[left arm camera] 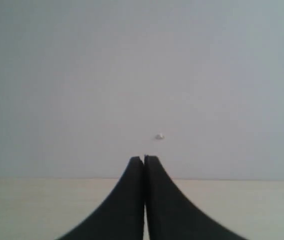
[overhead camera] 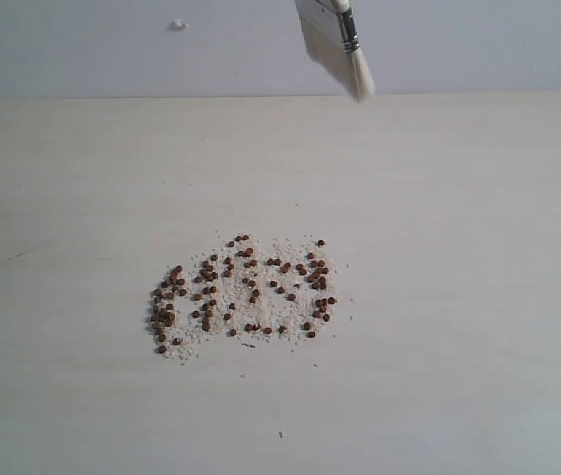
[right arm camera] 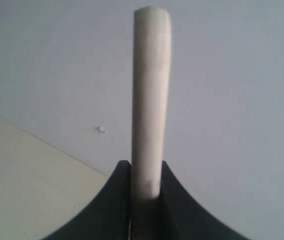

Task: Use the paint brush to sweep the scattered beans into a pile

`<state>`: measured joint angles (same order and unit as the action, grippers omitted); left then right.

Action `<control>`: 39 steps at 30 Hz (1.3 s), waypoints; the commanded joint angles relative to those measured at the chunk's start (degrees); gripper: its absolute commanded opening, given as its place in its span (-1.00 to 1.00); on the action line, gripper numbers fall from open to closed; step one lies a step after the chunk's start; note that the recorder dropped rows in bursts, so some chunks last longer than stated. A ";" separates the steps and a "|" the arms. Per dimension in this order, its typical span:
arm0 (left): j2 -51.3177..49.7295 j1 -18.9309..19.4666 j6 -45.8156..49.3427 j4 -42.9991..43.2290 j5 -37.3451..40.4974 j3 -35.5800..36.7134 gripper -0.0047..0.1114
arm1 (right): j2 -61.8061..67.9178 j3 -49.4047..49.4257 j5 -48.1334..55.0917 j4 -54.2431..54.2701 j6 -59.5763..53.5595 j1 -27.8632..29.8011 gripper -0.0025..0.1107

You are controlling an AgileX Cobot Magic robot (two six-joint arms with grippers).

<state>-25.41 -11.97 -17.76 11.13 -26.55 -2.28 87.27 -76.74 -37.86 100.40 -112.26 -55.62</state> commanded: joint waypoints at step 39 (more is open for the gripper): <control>23.79 0.08 12.82 -14.80 34.04 2.28 -0.92 | -17.35 23.12 1.95 -0.45 10.47 -3.01 -0.96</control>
<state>-2.02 -11.97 -4.90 -3.07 7.43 -0.09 70.86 -55.15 -36.65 100.80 -103.40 -58.61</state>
